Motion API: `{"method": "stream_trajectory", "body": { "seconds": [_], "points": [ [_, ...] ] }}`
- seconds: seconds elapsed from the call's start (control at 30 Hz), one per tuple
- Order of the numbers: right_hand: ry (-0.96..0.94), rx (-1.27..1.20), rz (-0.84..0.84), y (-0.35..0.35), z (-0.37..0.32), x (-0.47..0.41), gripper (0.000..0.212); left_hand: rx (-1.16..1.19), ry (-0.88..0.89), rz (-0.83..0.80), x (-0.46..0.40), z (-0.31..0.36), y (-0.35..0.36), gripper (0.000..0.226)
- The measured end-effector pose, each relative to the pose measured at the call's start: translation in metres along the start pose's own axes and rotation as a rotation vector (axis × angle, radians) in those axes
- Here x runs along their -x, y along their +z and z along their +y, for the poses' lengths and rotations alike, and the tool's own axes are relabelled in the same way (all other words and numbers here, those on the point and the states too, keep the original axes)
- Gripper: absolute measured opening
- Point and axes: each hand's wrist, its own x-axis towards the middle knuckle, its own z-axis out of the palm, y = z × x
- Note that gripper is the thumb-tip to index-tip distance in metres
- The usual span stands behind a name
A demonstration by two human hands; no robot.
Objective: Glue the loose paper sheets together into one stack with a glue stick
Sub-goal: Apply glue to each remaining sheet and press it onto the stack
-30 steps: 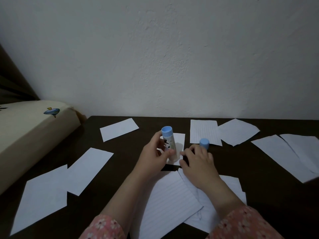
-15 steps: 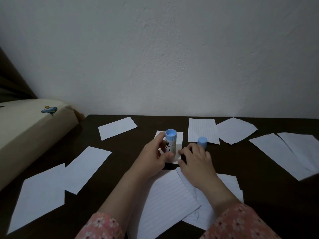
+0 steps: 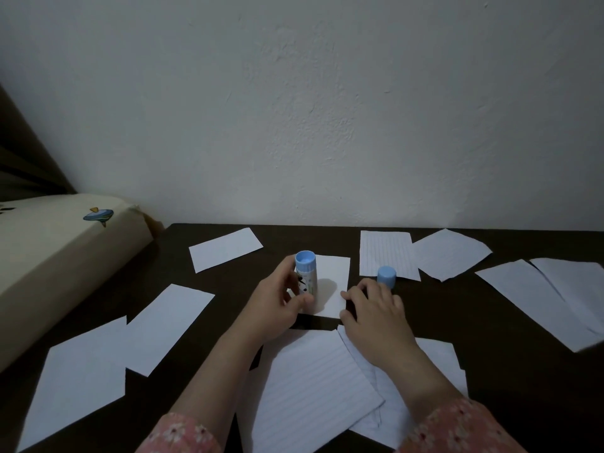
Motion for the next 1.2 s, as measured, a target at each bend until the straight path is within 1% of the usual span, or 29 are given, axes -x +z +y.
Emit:
{"method": "stream_trajectory", "body": {
  "seconds": [0.2, 0.6, 0.67, 0.77, 0.83, 0.9, 0.97, 1.0, 1.1, 1.13, 1.2],
  "points": [
    [-0.005, 0.006, 0.001, 0.000, 0.001, 0.001, 0.037, 0.023, -0.043, 0.014, 0.001, -0.005, -0.007, 0.062],
    [-0.005, 0.009, 0.010, -0.001, 0.000, 0.001, 0.037, 0.060, -0.100, 0.133, 0.003, -0.015, -0.019, 0.061],
    [-0.001, 0.005, 0.005, -0.001, -0.001, 0.002, 0.037, 0.178, -0.147, 0.203, 0.003, -0.015, -0.019, 0.058],
    [0.006, -0.002, -0.014, -0.004, -0.003, 0.001, 0.036, 0.421, -0.223, 0.384, 0.002, -0.016, -0.023, 0.060],
    [0.012, -0.028, -0.036, -0.006, -0.004, 0.001, 0.032, 0.505, -0.247, 0.488, 0.000, -0.018, -0.026, 0.060],
    [0.001, -0.076, -0.022, -0.008, -0.006, -0.001, 0.022, 0.540, -0.256, 0.530, -0.002, -0.017, -0.026, 0.059],
    [-0.008, -0.124, 0.015, -0.010, -0.008, -0.003, 0.020, 0.533, -0.251, 0.523, -0.004, -0.015, -0.023, 0.056],
    [-0.007, -0.131, 0.014, -0.011, -0.008, -0.004, 0.023, 0.530, -0.241, 0.510, -0.005, -0.012, -0.021, 0.055],
    [0.009, -0.039, -0.107, -0.009, -0.004, -0.007, 0.049, 0.546, -0.216, 0.455, -0.009, -0.002, -0.015, 0.060],
    [0.009, -0.010, -0.148, -0.009, -0.003, -0.007, 0.054, 0.542, -0.206, 0.435, -0.011, 0.002, -0.013, 0.063],
    [-0.008, 0.000, -0.191, -0.010, -0.004, -0.006, 0.057, 0.506, -0.182, 0.396, -0.013, 0.007, -0.009, 0.063]
  ]
}}
